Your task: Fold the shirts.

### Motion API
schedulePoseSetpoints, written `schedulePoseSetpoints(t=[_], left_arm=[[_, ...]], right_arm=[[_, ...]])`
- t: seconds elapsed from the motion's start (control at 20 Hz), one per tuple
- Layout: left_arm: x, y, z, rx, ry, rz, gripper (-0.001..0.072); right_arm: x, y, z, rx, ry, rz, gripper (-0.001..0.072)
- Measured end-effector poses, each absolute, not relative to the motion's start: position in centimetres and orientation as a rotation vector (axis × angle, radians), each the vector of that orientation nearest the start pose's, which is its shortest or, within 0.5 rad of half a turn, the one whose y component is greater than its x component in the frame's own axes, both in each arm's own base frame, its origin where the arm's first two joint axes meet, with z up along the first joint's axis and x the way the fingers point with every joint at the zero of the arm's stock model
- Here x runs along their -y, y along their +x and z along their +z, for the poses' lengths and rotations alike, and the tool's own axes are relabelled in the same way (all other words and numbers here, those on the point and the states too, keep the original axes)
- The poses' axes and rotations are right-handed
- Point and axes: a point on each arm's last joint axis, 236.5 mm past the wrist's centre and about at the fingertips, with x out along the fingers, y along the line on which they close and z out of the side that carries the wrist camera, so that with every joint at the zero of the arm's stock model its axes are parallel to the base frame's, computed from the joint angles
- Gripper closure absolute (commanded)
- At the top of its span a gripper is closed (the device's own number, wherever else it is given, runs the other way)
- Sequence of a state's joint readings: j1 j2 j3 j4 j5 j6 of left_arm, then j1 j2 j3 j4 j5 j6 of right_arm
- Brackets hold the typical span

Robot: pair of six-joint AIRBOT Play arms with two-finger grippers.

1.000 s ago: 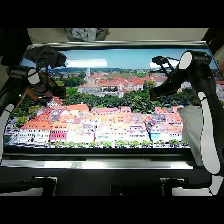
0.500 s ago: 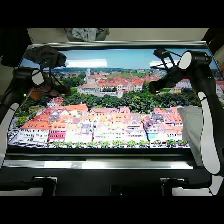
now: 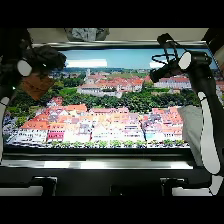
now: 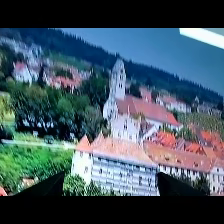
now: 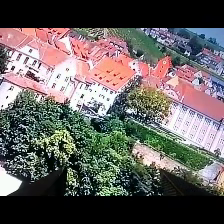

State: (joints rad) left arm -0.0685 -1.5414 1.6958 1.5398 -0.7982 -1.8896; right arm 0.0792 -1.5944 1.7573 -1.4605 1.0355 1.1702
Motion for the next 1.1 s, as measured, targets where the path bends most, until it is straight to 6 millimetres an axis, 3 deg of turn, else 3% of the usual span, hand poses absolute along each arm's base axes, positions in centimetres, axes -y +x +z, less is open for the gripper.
schedulePoseSetpoints(t=[0.05,0.15,0.2,0.25,0.35,0.45,0.65,0.8,1.0,1.05,1.1], left_arm=[[1.6,57.6,17.0,-0.612,-0.334,0.082,0.0000],[-5.7,58.2,17.0,-0.609,-0.418,0.251,0.0001],[-7.1,58.2,16.7,-0.619,-0.439,0.283,0.0001],[-12.7,57.8,14.6,-0.667,-0.529,0.399,0.0001],[-16.3,56.9,10.2,-0.772,-0.642,0.469,0.0000],[-17.6,56.6,6.1,-0.857,-0.707,0.486,0.0001],[-17.5,57.4,0.0,-0.952,-0.715,0.450,0.0001],[-18.2,57.8,-2.8,-0.976,-0.691,0.453,0.0002],[-19.2,58.1,-4.9,-0.981,-0.634,0.474,0.0021],[-19.2,58.2,-5.3,-0.981,-0.625,0.474,0.0242],[-19.1,58.4,-5.8,-0.982,-0.614,0.472,0.0683]], right_arm=[[-6.5,54.3,11.6,-0.829,-0.317,0.310,0.0018],[-6.5,54.5,11.7,-0.821,-0.320,0.310,0.0018],[-6.6,54.5,11.7,-0.820,-0.321,0.311,0.0018],[-6.6,54.4,11.6,-0.822,-0.319,0.313,0.0019],[-6.8,54.2,11.5,-0.833,-0.312,0.323,0.0026],[-7.0,53.9,11.3,-0.846,-0.305,0.333,0.0085],[-7.3,53.6,11.1,-0.858,-0.293,0.345,0.0087],[-7.7,53.3,10.9,-0.871,-0.278,0.359,0.0087],[-8.0,52.5,10.5,-0.905,-0.265,0.379,0.0087],[-8.1,52.3,10.4,-0.912,-0.261,0.384,0.0087],[-8.2,52.2,10.3,-0.918,-0.260,0.387,0.0087]])
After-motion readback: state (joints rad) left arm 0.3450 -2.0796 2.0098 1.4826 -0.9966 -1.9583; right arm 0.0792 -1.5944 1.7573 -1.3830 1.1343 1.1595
